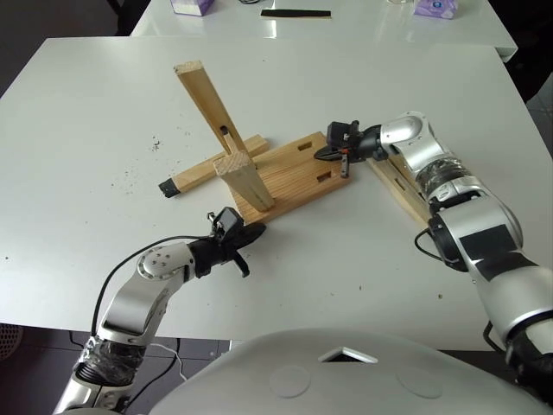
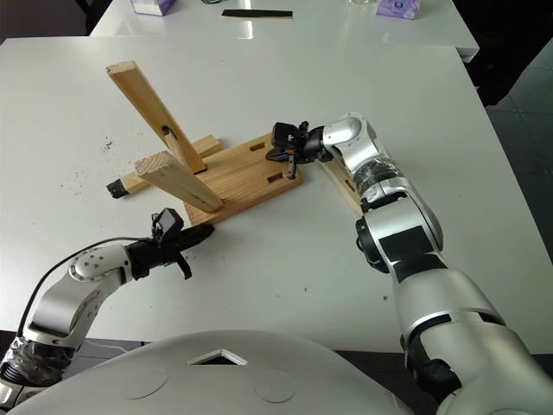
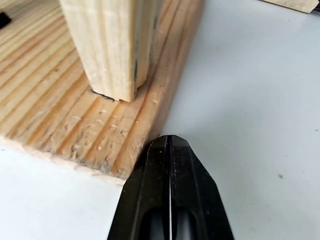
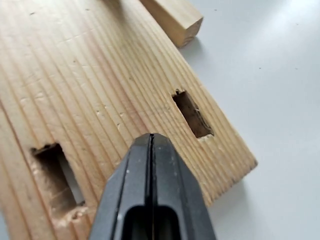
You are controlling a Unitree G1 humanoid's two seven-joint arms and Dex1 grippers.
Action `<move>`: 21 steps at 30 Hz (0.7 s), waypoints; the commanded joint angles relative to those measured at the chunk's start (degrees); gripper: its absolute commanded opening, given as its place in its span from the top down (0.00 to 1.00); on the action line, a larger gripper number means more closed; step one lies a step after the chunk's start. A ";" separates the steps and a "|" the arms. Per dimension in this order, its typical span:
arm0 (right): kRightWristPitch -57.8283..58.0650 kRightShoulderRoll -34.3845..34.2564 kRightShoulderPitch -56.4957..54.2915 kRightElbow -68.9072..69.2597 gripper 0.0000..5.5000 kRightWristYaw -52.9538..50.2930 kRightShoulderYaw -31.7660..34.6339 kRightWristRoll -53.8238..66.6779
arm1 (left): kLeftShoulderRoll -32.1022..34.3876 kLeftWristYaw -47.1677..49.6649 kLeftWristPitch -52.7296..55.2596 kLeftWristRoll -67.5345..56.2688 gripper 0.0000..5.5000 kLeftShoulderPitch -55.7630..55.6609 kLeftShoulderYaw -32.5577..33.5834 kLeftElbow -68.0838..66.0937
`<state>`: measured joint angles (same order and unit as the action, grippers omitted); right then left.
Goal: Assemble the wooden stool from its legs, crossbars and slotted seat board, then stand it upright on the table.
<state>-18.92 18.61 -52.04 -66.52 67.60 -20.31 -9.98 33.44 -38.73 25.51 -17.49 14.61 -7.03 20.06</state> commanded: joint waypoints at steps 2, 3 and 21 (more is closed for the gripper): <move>0.65 4.80 10.92 6.41 0.99 10.71 -3.38 -1.43 | -0.66 2.33 1.42 0.87 1.00 -0.37 1.63 -1.23; 1.14 5.72 12.39 8.96 0.99 12.00 -3.37 -0.69 | -1.20 2.64 1.49 0.73 1.00 -0.62 1.57 -1.07; 35.80 11.07 33.69 62.76 0.99 5.36 2.88 19.27 | -10.03 2.69 0.17 -0.36 1.00 -15.37 -0.23 -10.90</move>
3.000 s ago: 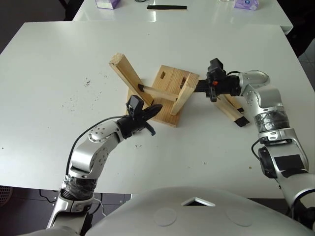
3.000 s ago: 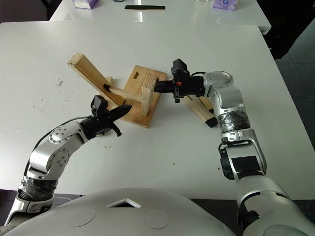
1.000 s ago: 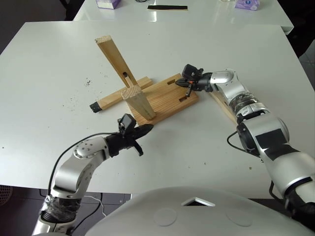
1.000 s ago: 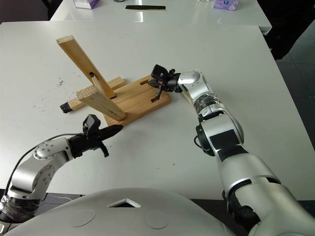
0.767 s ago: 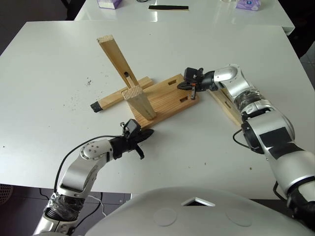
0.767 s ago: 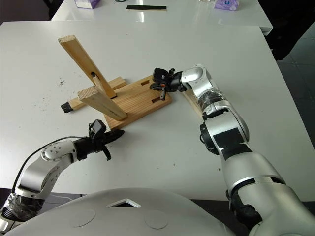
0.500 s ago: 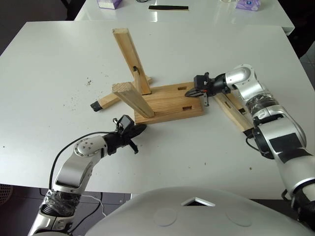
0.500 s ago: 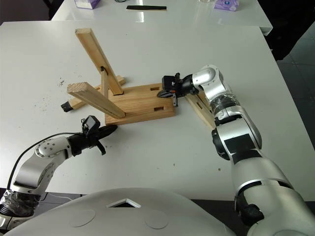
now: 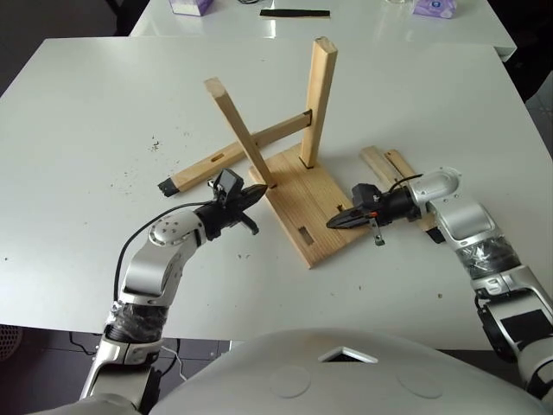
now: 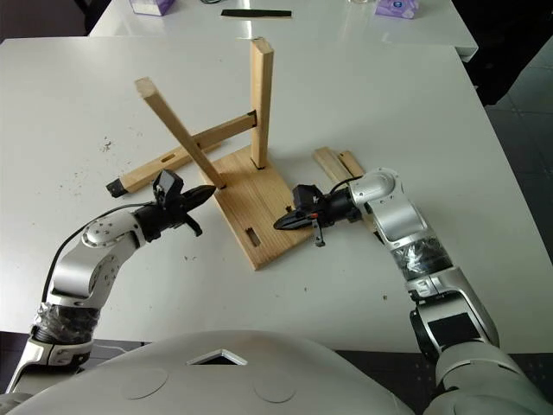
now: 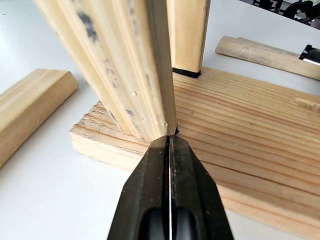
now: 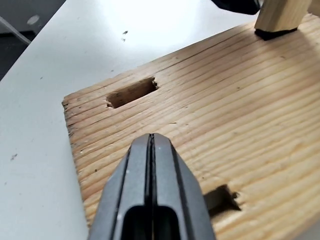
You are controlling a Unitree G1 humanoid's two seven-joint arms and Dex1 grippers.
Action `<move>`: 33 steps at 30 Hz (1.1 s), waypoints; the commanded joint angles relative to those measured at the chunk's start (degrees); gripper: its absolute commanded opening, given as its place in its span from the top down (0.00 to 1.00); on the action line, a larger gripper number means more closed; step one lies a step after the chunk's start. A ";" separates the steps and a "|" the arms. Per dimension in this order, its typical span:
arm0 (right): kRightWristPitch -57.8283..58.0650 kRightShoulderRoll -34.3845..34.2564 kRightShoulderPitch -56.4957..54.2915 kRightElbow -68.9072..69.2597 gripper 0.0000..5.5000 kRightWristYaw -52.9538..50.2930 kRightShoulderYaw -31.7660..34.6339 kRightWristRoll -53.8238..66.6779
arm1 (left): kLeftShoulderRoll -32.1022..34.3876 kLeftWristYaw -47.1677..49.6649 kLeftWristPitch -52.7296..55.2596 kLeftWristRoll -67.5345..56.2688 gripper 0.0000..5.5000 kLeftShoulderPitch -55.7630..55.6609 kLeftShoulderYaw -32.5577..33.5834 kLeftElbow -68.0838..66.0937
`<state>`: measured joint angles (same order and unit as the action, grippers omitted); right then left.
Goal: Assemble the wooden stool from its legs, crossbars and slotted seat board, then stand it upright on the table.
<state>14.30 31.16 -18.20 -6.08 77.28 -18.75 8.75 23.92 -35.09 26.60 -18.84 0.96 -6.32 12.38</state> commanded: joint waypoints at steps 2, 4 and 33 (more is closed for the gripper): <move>2.92 -2.80 0.68 2.85 0.99 -7.35 1.80 0.56 | -0.60 -0.43 -1.58 2.06 1.00 -3.30 -1.04 -5.03; 4.26 -3.11 0.84 4.51 0.99 -10.87 4.83 1.99 | 0.38 -0.05 -1.38 1.65 1.00 -3.85 1.12 -4.46; 4.80 3.02 13.53 12.54 0.99 -18.51 3.12 -1.53 | -0.23 -0.51 -0.76 4.03 1.00 2.66 -3.36 -1.37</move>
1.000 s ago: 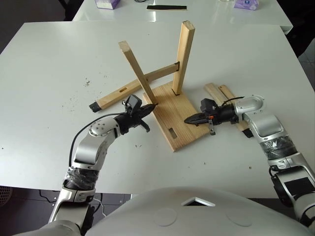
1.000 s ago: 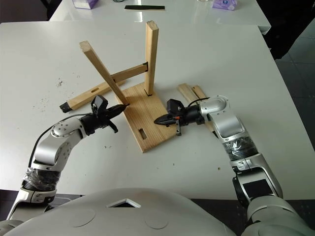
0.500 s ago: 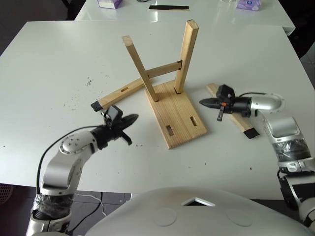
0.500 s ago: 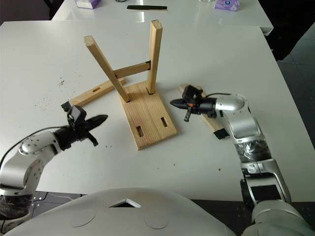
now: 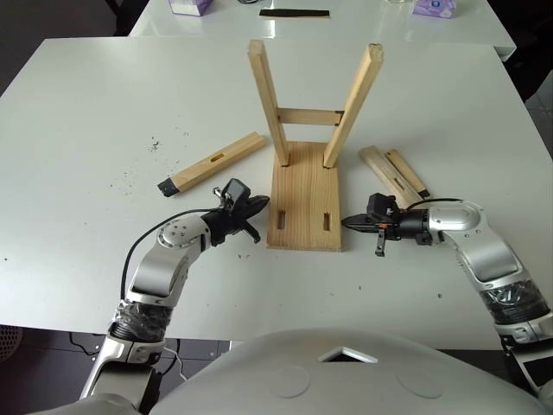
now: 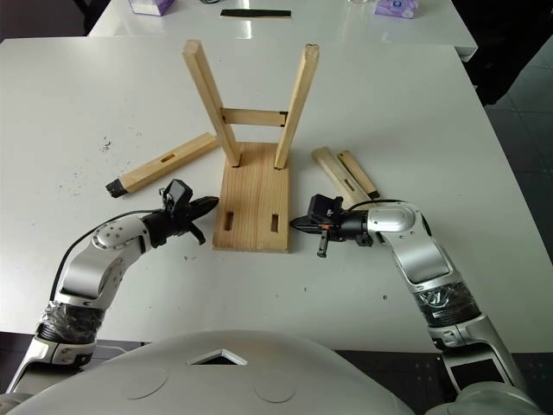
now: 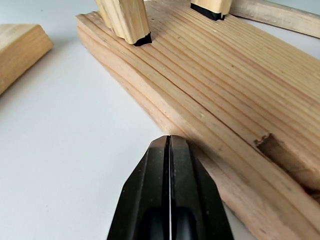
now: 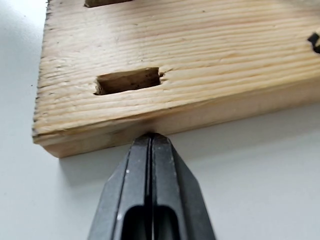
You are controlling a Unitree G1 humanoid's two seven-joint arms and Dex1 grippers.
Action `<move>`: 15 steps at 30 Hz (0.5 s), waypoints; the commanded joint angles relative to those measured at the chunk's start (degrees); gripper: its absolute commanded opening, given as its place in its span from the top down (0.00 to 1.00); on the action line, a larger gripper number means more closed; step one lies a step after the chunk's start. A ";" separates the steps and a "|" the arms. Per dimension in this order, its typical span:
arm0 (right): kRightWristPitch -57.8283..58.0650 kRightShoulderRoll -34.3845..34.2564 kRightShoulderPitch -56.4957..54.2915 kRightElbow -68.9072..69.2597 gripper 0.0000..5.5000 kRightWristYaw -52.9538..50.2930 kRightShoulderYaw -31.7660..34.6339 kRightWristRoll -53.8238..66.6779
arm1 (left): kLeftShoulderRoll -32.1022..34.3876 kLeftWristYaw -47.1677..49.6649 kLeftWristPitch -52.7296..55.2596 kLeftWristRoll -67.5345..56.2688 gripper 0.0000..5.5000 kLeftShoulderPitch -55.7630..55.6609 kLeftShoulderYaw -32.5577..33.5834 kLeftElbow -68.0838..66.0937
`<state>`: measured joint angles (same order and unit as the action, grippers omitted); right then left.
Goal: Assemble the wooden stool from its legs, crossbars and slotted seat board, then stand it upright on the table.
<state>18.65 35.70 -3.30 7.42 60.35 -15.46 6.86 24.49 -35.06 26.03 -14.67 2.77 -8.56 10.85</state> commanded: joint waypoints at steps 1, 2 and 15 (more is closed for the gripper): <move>0.42 -1.78 -1.72 -1.40 0.99 -1.96 -0.15 0.27 | -0.95 -0.39 -0.20 -0.06 1.00 1.20 -1.20 0.37; 0.41 -1.98 -1.93 -1.69 0.99 -2.25 -0.12 0.27 | -1.04 -0.30 -0.25 0.02 1.00 1.46 -1.27 0.48; -0.91 -2.57 -4.39 -5.57 0.99 -4.36 0.23 -0.68 | -2.67 1.75 1.64 -1.17 1.00 5.82 -1.30 5.62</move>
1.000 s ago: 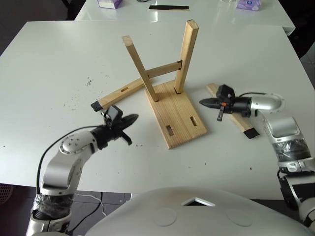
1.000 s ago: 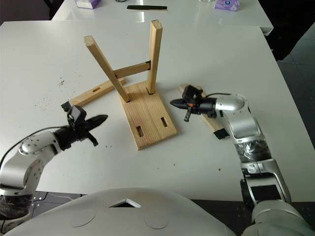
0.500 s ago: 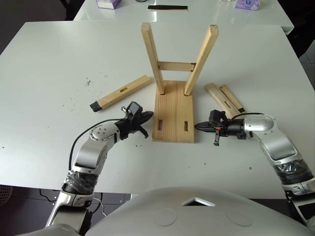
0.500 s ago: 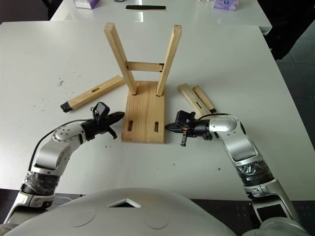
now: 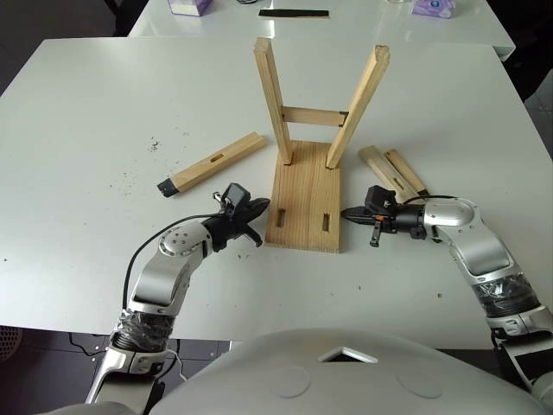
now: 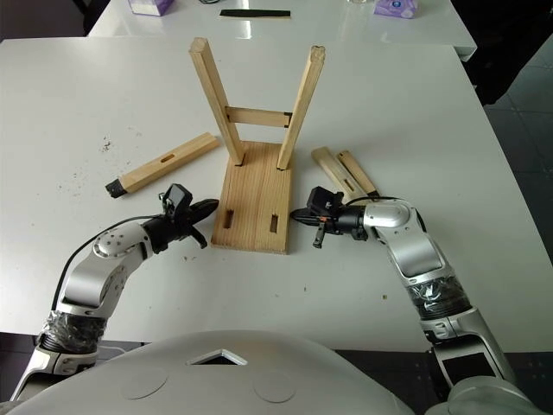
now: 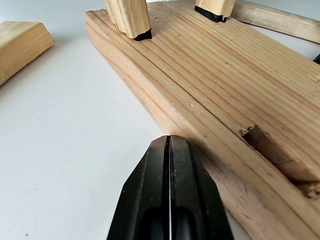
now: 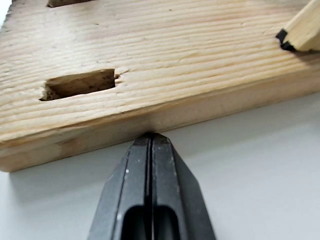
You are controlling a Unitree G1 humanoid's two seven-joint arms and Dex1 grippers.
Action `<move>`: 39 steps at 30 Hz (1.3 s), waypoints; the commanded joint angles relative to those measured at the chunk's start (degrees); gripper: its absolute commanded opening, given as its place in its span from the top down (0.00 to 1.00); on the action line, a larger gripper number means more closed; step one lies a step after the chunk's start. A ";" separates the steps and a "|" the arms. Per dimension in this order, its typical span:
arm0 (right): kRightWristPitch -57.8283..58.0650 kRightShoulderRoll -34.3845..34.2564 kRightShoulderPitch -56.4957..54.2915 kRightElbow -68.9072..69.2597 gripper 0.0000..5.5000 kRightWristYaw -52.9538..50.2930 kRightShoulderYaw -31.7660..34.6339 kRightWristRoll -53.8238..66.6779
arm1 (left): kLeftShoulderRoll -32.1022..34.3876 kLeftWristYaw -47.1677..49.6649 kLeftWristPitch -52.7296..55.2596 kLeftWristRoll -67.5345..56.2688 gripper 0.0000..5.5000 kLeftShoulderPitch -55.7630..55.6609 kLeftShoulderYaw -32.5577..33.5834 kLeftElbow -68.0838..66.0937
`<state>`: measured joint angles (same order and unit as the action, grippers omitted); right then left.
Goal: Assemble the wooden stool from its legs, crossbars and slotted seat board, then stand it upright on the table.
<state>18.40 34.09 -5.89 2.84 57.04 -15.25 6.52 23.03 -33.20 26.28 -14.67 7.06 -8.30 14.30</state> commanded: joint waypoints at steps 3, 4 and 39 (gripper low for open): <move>-0.51 -1.21 -1.76 -0.82 0.99 -1.17 -0.26 0.07 | -1.62 0.34 1.52 -0.81 1.00 1.63 -1.57 2.15; -0.76 -1.27 -1.73 -1.04 0.99 -1.76 -0.09 -0.10 | -1.65 0.29 1.60 -0.92 1.00 1.48 -1.37 2.17; -4.56 8.36 3.55 -16.82 0.40 -6.05 24.92 7.49 | -4.79 6.41 0.12 -7.59 1.00 1.92 13.46 5.33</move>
<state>14.74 40.11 -1.85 -12.80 49.79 8.89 14.60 18.45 -27.36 26.58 -22.29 8.36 5.80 19.16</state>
